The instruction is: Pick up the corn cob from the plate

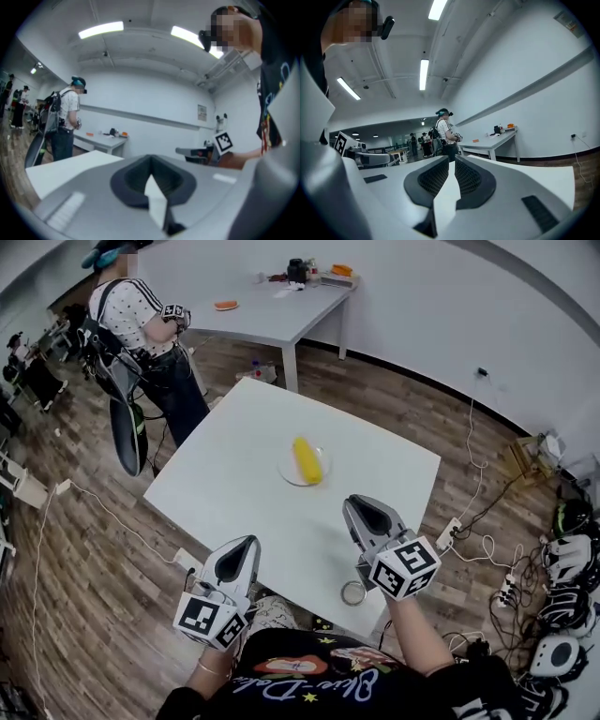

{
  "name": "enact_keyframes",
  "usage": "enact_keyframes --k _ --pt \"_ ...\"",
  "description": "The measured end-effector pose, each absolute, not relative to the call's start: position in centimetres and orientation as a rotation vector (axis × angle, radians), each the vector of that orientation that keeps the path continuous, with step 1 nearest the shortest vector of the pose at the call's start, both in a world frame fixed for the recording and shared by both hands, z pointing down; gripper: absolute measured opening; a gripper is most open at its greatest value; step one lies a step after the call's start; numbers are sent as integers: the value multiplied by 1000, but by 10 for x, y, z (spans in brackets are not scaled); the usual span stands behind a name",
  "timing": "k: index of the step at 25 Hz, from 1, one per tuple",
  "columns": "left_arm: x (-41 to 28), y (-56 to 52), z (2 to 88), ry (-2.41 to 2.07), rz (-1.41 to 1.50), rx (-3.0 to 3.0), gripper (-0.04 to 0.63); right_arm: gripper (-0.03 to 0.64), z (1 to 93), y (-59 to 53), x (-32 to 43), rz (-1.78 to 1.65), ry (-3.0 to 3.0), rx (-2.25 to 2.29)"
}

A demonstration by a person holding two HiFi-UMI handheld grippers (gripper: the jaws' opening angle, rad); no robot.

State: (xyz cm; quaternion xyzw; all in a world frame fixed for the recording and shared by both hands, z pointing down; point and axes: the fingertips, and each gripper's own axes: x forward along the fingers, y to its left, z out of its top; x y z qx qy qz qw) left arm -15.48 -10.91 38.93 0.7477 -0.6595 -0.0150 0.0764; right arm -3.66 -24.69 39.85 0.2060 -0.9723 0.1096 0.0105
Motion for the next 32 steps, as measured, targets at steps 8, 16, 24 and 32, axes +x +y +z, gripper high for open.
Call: enact_keyframes --k 8,16,24,32 --pt "-225 -217 406 -1690 -72 2398 -5 75 460 -350 -139 294 -2771 714" --pt "-288 -283 416 -1470 -120 2449 -5 251 544 -411 -219 259 -2378 653" --pt "-324 -298 435 -1335 -152 2446 -5 325 606 -424 -232 345 -2088 644" --pt "-340 -289 445 -1322 -197 2408 -5 325 630 -434 -221 501 -1988 723"
